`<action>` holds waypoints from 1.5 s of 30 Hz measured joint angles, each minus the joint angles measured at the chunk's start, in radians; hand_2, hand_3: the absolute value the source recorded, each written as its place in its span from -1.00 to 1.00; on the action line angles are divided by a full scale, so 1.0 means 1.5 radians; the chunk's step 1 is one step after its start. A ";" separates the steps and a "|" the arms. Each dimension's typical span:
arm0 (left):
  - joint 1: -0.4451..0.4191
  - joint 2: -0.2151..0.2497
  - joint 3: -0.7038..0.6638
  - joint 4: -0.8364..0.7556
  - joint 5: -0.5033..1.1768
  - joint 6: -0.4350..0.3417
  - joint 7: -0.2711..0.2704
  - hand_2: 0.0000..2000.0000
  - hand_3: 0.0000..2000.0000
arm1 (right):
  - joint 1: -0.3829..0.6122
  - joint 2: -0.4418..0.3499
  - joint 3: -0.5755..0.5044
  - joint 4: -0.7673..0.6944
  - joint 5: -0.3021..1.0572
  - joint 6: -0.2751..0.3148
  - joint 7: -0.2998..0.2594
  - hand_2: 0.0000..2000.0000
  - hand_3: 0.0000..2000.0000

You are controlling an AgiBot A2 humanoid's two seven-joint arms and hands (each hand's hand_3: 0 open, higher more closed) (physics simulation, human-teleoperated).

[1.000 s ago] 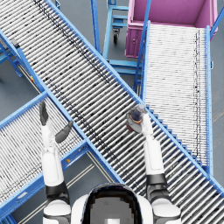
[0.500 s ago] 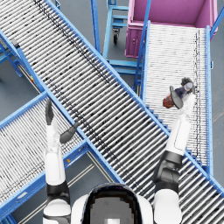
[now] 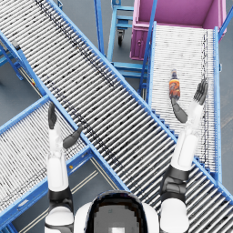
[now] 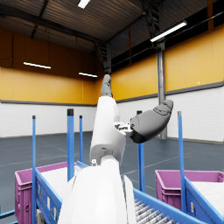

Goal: Pick up the oil and place it on the left assembly line, put the cola on the right, and keep Sprite still

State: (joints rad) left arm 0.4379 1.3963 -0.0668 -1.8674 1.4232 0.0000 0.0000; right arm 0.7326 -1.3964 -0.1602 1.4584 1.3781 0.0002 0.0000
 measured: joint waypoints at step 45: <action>-0.098 -0.126 0.178 0.047 -0.280 0.067 0.067 -1.00 -1.00 | -0.295 0.126 0.241 0.225 -0.251 0.066 -0.067 -1.00 -1.00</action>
State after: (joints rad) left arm 0.2903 1.2079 0.2004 -1.7962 1.0026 0.1002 0.1000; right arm 0.2902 -1.2079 0.2007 1.7956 1.0023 0.0991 -0.1003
